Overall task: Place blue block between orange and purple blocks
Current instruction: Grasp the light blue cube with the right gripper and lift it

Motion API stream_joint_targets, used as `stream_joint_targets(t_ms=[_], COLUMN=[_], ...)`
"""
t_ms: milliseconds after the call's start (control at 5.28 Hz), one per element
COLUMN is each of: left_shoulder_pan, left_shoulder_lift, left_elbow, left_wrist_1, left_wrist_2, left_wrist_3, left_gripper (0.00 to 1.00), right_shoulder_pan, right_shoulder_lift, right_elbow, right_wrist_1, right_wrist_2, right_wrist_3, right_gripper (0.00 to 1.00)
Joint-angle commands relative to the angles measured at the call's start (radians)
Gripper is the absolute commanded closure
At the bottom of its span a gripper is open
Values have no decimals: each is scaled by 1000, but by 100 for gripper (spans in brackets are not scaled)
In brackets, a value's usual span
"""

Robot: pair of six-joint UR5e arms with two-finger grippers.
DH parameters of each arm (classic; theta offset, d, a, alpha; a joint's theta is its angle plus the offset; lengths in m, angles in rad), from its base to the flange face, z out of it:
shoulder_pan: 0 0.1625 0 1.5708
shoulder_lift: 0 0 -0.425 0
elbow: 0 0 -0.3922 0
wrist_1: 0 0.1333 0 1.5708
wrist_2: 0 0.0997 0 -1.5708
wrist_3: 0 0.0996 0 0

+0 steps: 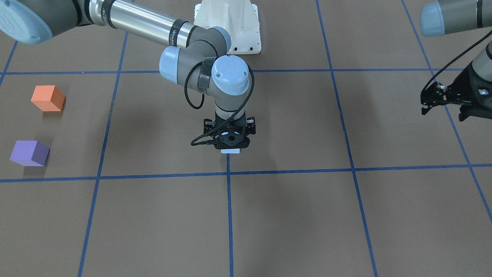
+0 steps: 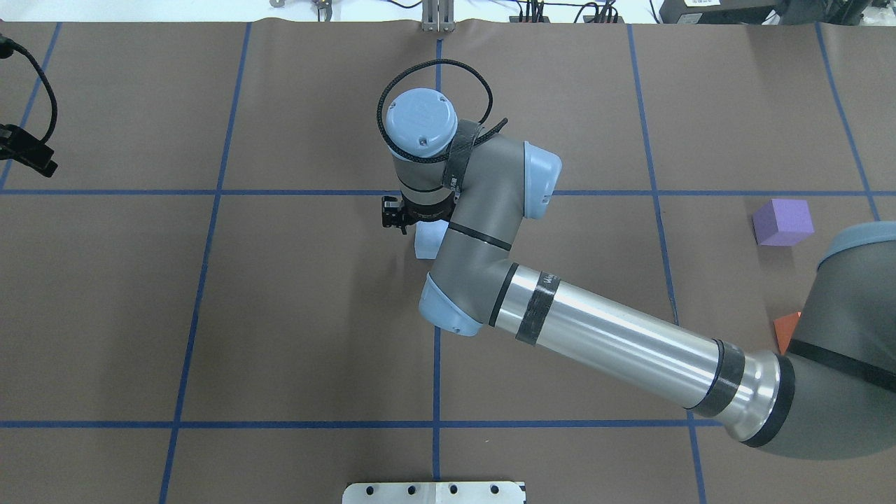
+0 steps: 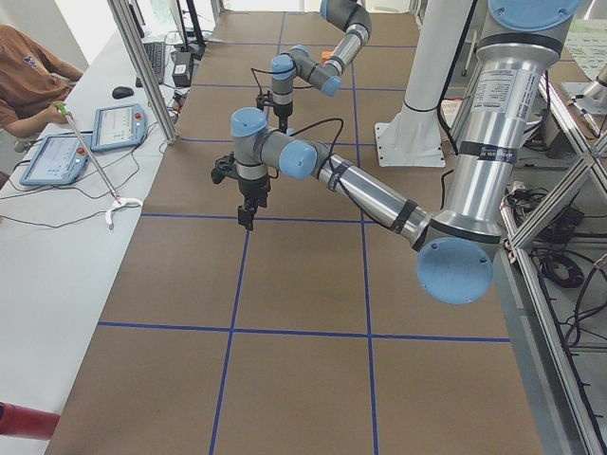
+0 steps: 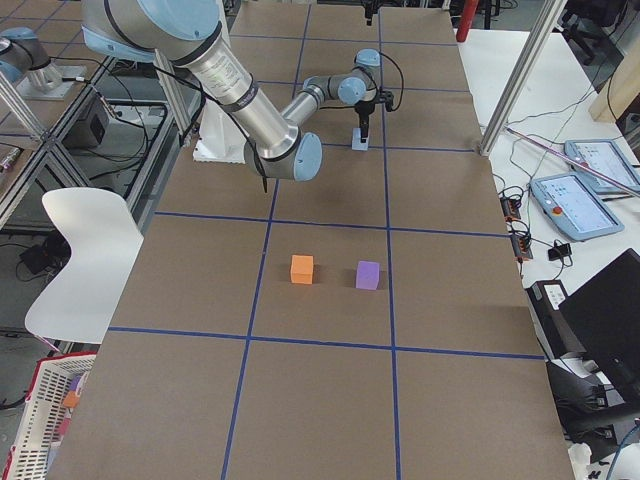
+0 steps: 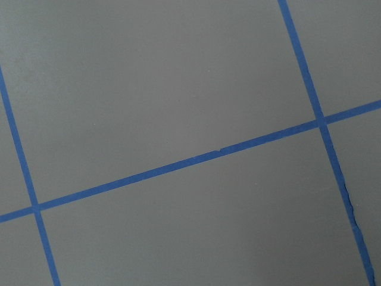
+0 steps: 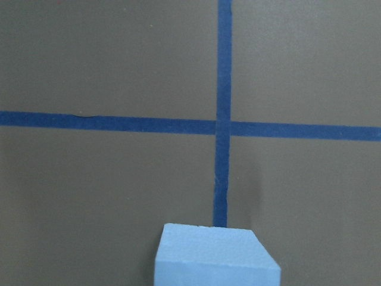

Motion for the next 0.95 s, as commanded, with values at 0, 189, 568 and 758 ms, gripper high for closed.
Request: stream_joint_targets(t_ms=[0, 189, 568, 758], left_shoulder_pan=[2, 3, 3, 3], left_shoulder_lift=[0, 0, 0, -1], left_elbow=[1, 2, 1, 1], left_wrist_1=[0, 0, 0, 0], left_wrist_2=[0, 0, 0, 0], left_wrist_3=[-4, -4, -6, -4], left_gripper=[0, 0, 0, 0], right_shoulder_pan=[-14, -14, -11, -2], right_shoulder_lift=[7, 4, -1, 0], right_elbow=[-18, -18, -17, -6], right_wrist_1=[9, 9, 9, 7], right_wrist_2=[-32, -33, -31, -22], right_wrist_3=[-3, -3, 4, 7], right_gripper=[1, 6, 52, 95])
